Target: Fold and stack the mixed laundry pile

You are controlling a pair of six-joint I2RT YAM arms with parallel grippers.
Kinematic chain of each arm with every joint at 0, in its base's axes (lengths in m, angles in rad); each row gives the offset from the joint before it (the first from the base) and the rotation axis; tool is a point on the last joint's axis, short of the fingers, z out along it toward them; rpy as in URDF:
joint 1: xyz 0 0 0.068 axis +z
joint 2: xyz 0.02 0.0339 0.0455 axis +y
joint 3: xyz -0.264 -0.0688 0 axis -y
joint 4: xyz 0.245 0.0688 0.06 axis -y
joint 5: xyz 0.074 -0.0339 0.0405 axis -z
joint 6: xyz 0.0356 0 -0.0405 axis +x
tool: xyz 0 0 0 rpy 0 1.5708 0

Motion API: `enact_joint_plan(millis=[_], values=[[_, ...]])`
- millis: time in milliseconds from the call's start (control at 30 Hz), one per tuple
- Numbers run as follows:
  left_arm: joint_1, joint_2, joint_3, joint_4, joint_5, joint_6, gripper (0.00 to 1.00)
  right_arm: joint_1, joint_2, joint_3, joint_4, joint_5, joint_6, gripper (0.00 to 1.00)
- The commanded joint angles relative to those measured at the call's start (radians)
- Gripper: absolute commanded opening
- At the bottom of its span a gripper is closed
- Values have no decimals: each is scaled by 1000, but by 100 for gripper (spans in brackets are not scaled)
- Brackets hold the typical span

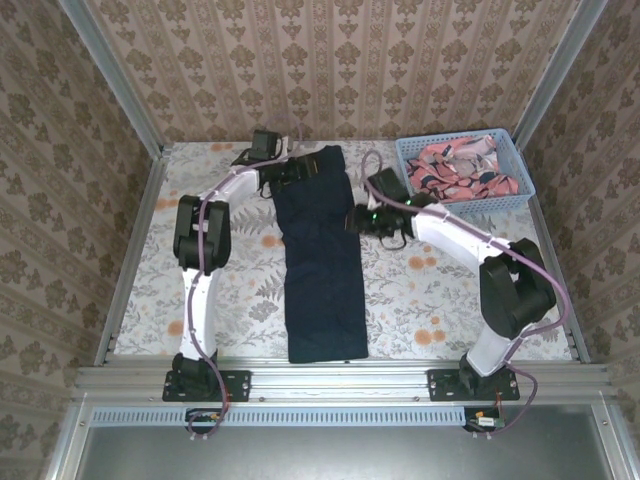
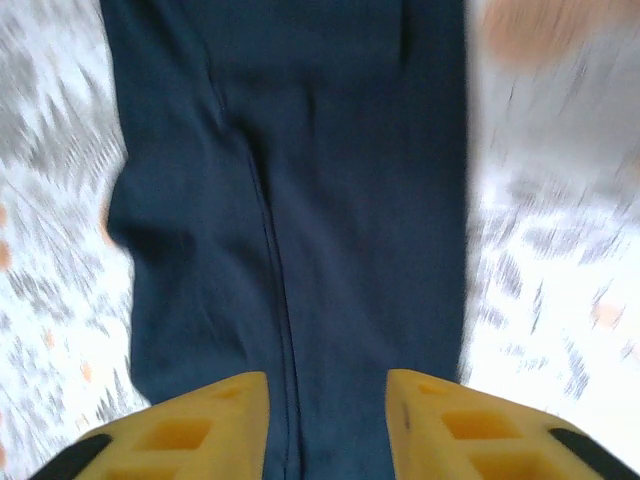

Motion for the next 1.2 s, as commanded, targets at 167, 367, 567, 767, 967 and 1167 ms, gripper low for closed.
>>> enact_joint_plan(millis=[167,367,567,767,967,1167], values=[[29,127,99,-127,-27,33,71,101,84,-182,105,-27,156,32],[49,323,431,-270,-15,42,70,20,170,-180,39,45,125,32],[64,405,603,-290,17,-5,69,-66,164,-96,-22,82,-12,38],[60,339,542,-250,70,-24,71,9,38,-64,-113,41,-63,45],[57,299,484,-212,29,-10,72,183,-87,-115,-194,36,-43,43],[64,351,490,-228,36,-15,71,440,-75,-124,-220,104,-8,42]])
